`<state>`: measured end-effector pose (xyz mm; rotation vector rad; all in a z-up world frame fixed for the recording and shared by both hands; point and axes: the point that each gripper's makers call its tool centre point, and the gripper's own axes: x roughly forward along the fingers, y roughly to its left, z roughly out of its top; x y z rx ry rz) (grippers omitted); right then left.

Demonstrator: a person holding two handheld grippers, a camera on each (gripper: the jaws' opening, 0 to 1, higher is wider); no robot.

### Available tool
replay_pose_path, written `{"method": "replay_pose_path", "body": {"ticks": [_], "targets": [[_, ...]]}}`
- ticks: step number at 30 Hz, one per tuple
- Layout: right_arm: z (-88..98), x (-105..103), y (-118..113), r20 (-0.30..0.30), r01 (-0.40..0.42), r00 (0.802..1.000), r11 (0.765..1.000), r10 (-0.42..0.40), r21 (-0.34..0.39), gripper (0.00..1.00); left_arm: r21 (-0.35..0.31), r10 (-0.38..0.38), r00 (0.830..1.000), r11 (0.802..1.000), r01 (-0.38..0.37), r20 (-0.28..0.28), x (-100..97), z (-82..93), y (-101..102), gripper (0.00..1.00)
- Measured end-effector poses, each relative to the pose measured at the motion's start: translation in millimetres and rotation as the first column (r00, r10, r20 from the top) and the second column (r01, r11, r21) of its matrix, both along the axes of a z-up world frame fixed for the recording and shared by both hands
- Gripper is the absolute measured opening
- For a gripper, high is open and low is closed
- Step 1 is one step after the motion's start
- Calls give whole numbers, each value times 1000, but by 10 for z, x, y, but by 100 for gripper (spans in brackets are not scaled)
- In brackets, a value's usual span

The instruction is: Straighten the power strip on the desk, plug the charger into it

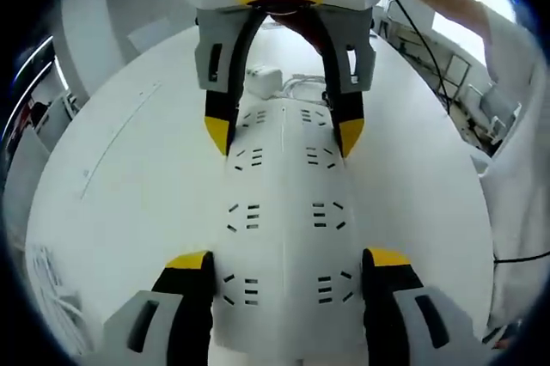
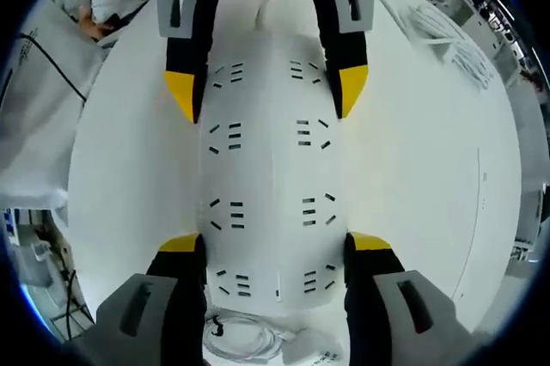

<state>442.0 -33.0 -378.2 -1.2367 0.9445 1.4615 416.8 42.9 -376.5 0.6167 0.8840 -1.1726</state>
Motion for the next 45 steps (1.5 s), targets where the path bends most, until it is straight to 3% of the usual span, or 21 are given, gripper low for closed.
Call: {"method": "replay_pose_path", "body": {"ticks": [45], "targets": [[15,-120,-20,-4,146,989,987,-147,61,64,-12,-84,996,996,84,5,-29,4,-22,71]]}}
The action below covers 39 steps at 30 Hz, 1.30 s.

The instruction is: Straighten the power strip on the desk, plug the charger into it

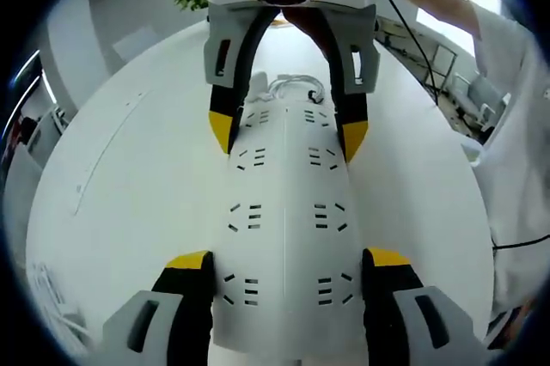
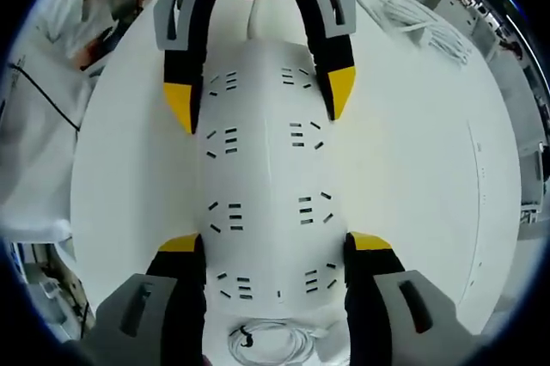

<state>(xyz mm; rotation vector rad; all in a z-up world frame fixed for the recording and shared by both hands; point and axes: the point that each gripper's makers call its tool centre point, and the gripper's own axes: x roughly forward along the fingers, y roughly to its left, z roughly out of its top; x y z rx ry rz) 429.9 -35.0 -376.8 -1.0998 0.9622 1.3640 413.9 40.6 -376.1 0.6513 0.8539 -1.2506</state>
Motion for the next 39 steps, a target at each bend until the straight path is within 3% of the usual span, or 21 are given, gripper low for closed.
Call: {"method": "replay_pose_path", "body": {"ticks": [14,39], "targets": [[1,-41,-7,1,52,999,999,-52,-1,64,-11,-28,1000,1000,28,2,-8,2,-7,71],[9,-143,-43,27,195,980,981,-195,-1,64,38,-66,998,997,66,-5,-26,0,-26,71]]}}
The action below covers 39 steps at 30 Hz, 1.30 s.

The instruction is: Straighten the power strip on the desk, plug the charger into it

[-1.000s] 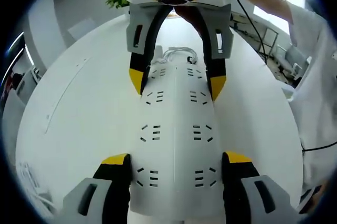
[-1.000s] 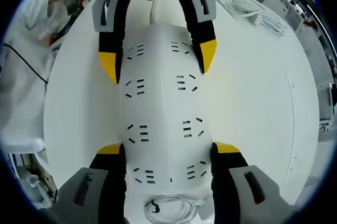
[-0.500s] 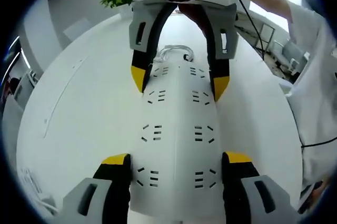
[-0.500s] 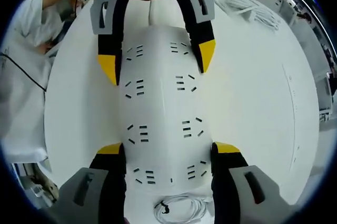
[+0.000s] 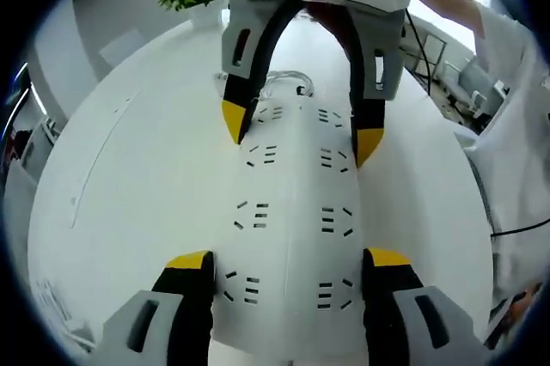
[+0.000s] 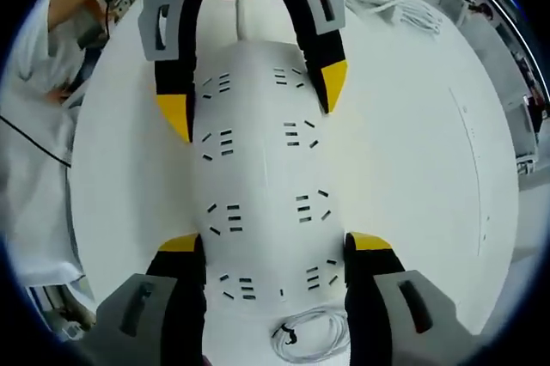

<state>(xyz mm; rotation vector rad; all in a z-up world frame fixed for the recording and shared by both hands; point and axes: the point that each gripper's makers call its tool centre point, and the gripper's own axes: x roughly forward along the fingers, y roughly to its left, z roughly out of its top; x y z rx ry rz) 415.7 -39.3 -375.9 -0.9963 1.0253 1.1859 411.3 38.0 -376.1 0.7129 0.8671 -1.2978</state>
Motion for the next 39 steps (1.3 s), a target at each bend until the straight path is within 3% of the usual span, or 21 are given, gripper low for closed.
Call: {"method": "replay_pose_path", "body": {"ticks": [15,31,35,39], "targets": [[-6,-31,-7,10,26,1000,1000,-26,11,64,25,-7,1000,1000,7,0,-28,-15,1,71],[2,14,-10,14,15,1000,998,-16,64,64,165,-20,1000,986,21,-11,-28,-15,6,68],[25,26,0,33,16,999,993,-20,121,64,159,-45,999,986,46,-10,-8,-8,13,68],[70,45,48,70,3,997,969,-21,248,65,136,-60,998,989,61,-13,29,-1,34,69]]}}
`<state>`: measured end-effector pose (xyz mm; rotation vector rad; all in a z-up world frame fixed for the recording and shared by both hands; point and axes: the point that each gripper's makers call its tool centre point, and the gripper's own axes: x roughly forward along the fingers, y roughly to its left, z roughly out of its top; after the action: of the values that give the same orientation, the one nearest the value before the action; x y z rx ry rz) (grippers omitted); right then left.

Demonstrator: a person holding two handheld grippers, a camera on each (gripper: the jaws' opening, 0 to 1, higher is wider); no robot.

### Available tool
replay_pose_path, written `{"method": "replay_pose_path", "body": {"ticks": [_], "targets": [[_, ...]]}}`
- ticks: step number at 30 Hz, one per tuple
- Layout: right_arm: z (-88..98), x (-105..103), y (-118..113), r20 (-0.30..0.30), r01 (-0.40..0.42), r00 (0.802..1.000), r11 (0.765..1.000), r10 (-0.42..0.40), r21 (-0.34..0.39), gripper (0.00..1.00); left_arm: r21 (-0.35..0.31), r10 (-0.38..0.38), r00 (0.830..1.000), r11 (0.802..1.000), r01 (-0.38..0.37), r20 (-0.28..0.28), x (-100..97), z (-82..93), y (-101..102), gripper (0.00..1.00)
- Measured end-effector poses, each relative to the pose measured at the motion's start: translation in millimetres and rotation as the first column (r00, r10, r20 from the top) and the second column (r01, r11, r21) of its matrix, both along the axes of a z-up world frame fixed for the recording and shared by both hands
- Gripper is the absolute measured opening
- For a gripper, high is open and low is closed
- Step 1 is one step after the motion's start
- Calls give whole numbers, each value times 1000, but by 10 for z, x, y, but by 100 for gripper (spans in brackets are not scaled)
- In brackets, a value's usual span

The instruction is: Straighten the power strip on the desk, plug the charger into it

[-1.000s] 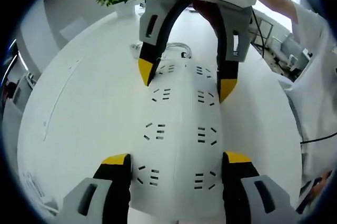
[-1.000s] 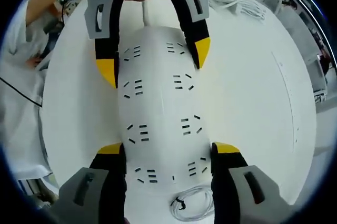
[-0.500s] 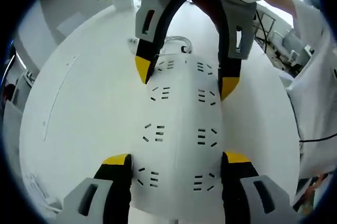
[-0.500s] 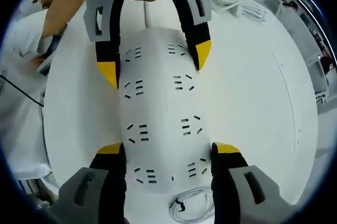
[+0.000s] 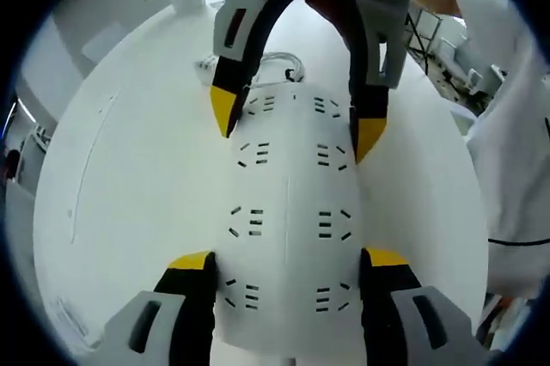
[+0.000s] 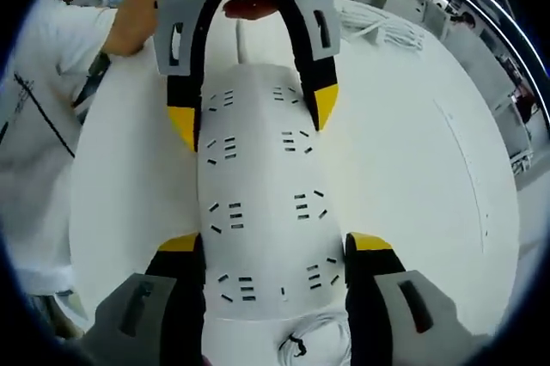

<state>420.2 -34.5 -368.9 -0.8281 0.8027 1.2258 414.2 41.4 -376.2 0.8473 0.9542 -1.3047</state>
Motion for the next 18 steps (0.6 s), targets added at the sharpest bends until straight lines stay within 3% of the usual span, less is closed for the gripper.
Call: {"method": "replay_pose_path", "body": {"ticks": [1,3,5,7,8,10,13,14,15,16,18], "targets": [[54,1,14,11,-11,1000,998,11,60,63,-4,-6,1000,1000,6,1,11,2,10,69],[287,52,-3,16,69,997,973,-74,221,63,-7,-9,1000,1000,9,0,29,4,5,69],[593,100,-110,16,144,987,912,-162,384,65,-12,-15,1000,1000,15,0,32,6,2,69],[817,130,-280,49,160,975,846,-215,508,65,-16,-18,1000,1000,18,1,24,8,-3,69],[858,180,-396,68,182,964,821,-259,542,65,-18,-21,1000,1000,21,2,18,8,-7,69],[843,367,-684,121,250,912,766,-391,592,64,-19,-23,1000,1000,23,1,10,7,-13,69],[737,583,-918,110,332,848,680,-519,654,59,-19,-25,1000,1000,25,2,1,3,-19,69],[666,669,-1001,124,357,823,675,-554,645,58,-19,-25,1000,1000,25,2,-7,0,-21,69],[601,741,-1046,160,351,813,690,-560,633,57,-19,-26,1000,999,26,2,-8,-1,-23,69],[551,803,-1051,175,344,811,697,-558,630,56,-20,-27,1000,999,27,2,-16,-6,-25,69],[453,926,-1038,156,363,805,683,-572,634,55,-22,-30,1000,999,30,2,-19,-8,-29,69]]}}
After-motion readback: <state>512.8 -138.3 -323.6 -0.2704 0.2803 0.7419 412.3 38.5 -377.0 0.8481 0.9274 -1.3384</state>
